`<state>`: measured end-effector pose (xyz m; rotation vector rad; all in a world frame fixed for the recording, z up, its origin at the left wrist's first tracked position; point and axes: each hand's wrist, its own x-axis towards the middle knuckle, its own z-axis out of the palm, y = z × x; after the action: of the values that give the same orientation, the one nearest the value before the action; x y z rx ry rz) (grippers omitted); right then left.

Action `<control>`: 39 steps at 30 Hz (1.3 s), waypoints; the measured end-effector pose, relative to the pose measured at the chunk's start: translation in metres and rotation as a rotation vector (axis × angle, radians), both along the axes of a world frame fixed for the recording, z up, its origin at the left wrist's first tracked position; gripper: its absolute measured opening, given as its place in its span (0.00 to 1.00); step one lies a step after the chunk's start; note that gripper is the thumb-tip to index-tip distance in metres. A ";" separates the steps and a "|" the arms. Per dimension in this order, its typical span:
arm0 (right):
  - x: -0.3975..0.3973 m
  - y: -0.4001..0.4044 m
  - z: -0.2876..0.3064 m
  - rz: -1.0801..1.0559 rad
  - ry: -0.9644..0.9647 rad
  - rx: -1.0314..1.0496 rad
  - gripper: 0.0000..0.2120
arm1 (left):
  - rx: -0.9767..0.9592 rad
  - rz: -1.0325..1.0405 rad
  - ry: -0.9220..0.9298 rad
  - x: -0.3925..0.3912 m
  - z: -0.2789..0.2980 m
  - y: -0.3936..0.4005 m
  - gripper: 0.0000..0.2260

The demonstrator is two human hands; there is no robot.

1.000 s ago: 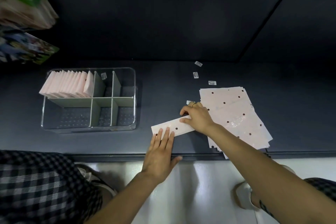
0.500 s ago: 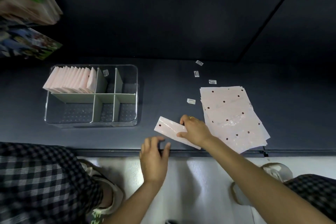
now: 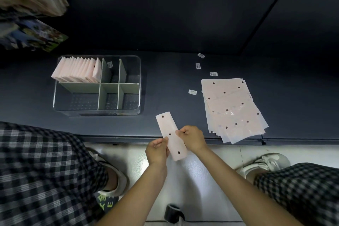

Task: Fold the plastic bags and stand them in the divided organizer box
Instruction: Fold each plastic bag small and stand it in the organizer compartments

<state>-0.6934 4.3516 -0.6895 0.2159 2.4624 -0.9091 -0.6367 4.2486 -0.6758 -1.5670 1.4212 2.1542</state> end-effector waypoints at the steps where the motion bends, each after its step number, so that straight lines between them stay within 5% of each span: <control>1: 0.001 -0.001 0.002 -0.001 -0.006 -0.028 0.12 | 0.018 0.001 0.004 -0.001 0.003 -0.003 0.02; 7: 0.007 0.002 0.025 -0.236 -0.066 -0.511 0.05 | 0.132 -0.173 0.074 -0.009 0.024 -0.019 0.05; 10: 0.005 0.003 0.041 -0.352 -0.037 -0.695 0.11 | 0.053 -0.286 0.138 -0.017 0.038 -0.025 0.04; 17: 0.000 0.006 0.075 -0.040 0.240 -0.635 0.11 | -0.125 -0.475 0.360 -0.024 0.072 -0.037 0.04; 33: -0.004 -0.002 0.117 0.041 0.560 -0.415 0.08 | -0.269 -0.487 0.646 -0.031 0.094 -0.059 0.07; 39: -0.009 -0.009 0.129 -0.017 0.454 -0.580 0.09 | -0.205 -0.479 0.697 -0.034 0.109 -0.063 0.08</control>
<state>-0.7019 4.3426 -0.5610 -0.1945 2.4459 -1.7865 -0.6706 4.1859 -0.5670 -0.3947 1.9895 2.3712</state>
